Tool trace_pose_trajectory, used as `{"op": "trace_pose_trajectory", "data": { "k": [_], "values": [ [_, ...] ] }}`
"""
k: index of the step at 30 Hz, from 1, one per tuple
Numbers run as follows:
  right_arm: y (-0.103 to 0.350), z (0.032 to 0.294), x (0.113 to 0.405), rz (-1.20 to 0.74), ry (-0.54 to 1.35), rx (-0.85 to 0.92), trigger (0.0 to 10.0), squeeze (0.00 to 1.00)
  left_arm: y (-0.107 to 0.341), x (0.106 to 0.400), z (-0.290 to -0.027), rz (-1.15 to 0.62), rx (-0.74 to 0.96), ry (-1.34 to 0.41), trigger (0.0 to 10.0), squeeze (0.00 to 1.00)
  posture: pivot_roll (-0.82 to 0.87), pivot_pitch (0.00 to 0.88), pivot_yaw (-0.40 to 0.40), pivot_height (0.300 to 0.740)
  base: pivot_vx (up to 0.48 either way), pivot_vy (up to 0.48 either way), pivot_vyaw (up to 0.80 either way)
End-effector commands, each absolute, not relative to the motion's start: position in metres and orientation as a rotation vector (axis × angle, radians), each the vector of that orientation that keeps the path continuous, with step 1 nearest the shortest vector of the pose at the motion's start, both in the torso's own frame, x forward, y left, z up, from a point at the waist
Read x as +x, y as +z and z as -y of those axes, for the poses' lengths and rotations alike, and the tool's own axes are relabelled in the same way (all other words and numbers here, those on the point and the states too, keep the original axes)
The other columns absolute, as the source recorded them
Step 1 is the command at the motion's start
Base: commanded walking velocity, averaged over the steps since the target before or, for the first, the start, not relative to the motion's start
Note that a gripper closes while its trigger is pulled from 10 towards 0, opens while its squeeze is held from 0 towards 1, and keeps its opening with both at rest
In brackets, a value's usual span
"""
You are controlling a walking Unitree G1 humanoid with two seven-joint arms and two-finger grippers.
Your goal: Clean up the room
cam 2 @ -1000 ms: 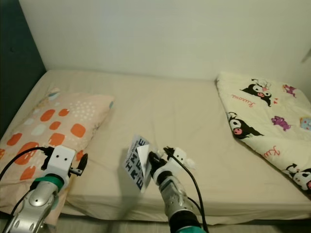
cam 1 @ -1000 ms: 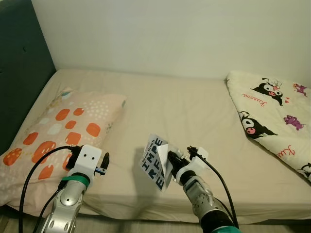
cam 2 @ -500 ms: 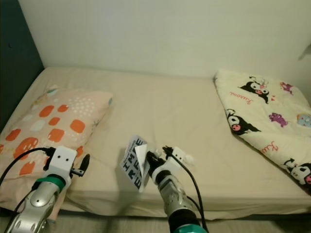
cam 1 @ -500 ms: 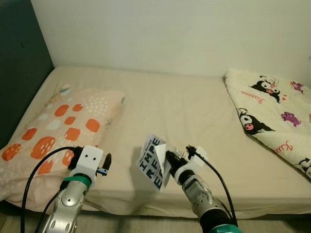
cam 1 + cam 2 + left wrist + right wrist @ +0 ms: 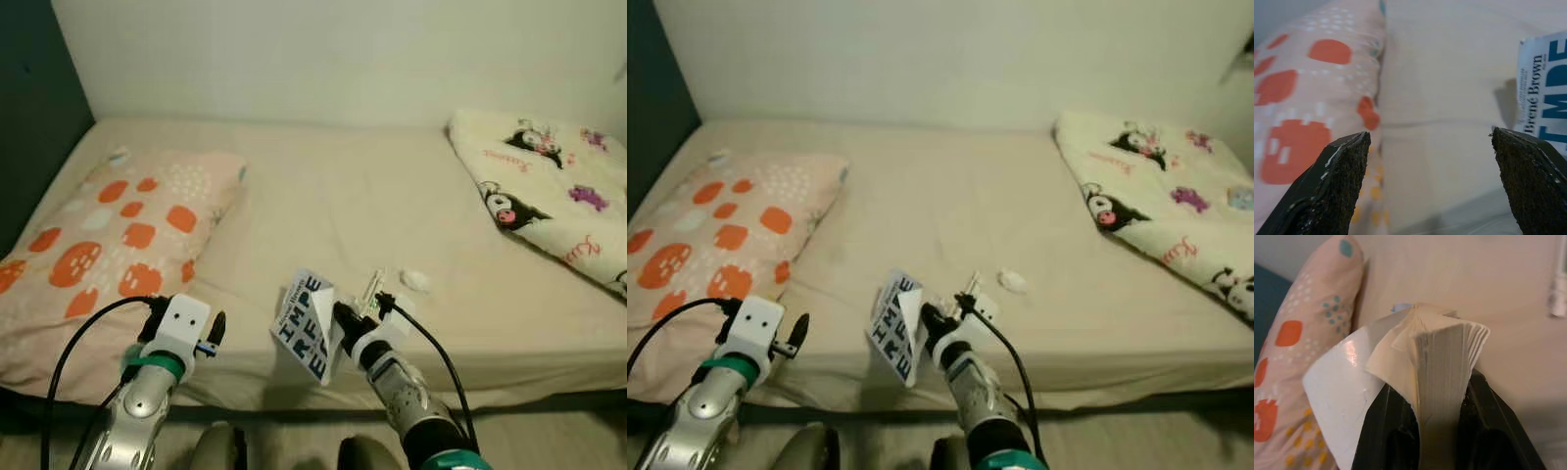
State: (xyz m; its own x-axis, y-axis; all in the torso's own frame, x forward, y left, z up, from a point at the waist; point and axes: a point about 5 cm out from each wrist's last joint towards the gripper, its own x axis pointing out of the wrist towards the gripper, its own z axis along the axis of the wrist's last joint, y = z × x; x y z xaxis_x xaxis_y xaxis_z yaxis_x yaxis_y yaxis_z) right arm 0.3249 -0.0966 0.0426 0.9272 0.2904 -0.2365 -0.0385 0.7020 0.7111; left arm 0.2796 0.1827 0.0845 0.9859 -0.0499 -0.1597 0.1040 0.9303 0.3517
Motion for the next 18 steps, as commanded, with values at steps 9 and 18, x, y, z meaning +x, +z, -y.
{"op": "trace_pose_trajectory", "data": {
  "k": [9,18],
  "values": [
    [0.072,0.067,0.342,-0.346,0.386,0.930,10.0,0.00,0.089,0.276,-0.185,-0.133,0.367,-0.079,10.0,0.00,0.11,0.000,-0.017,0.590,0.000,0.000,0.00],
    [0.092,0.042,0.352,-0.422,0.558,0.859,10.0,0.00,0.094,0.261,-0.192,-0.118,0.354,-0.082,10.0,0.00,0.15,0.056,-0.050,0.590,0.000,0.000,0.00]
  ]
}}
